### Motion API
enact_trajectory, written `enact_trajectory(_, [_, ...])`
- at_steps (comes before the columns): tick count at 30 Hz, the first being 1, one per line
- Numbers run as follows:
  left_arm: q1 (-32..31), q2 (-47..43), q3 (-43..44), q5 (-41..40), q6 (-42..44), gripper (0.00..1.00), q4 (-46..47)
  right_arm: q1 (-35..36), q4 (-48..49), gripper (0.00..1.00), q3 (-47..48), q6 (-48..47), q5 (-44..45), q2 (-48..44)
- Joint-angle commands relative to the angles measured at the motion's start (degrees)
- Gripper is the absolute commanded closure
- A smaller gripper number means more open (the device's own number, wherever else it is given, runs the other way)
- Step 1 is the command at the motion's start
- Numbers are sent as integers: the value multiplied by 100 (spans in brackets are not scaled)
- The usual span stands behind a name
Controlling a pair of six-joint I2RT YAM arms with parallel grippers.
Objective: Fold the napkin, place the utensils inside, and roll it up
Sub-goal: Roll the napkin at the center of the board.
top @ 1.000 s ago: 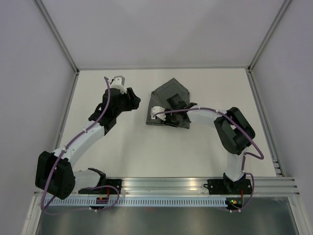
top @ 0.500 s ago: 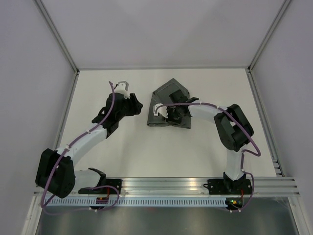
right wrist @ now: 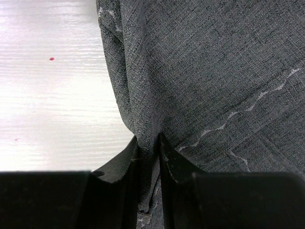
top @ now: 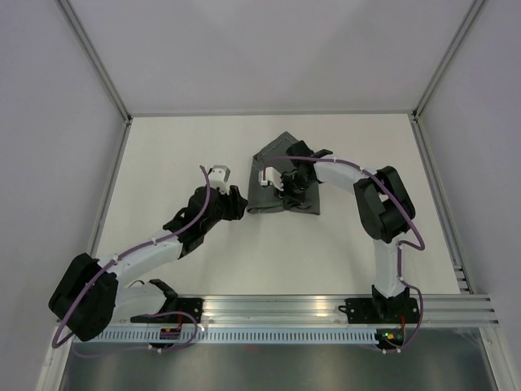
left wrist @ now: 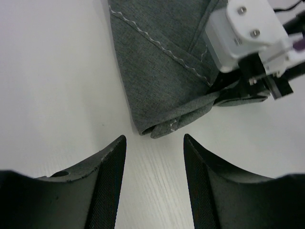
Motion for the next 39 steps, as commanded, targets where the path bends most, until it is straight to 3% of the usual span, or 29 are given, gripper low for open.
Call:
enact_trajectory(1, [-256,-281,-361,-290,435,43,923,-97,-1401,82,-70,-267,-230,584])
enact_trajectory(7, [-1029,-159,-634,-825,1207,42,1416,-185,-1937,84,281,-416,-396,821])
enact_trajectory(12, [-1627,456,-547,-1116,2059,42,1943,-238,-2359,85,484,-548,-485,1067])
enact_trajectory(17, [-2268,1080,-467,-1204,3220,40,2900,-273,-2491,87,554,-557,-458,1164])
enact_trajectory(22, [-2507,1721,-354,-995,4170,37,3578,-291,-2579,88,642,-566,-458,1304])
enact_trajectory(30, [-2559,2258,7,-256,4909,35,3307,-353,-2693,89,783,-566,-485,1498])
enact_trajectory(39, [-2603,2522,349,272,4927,34,2524,-388,-2676,90,844,-540,-458,1551])
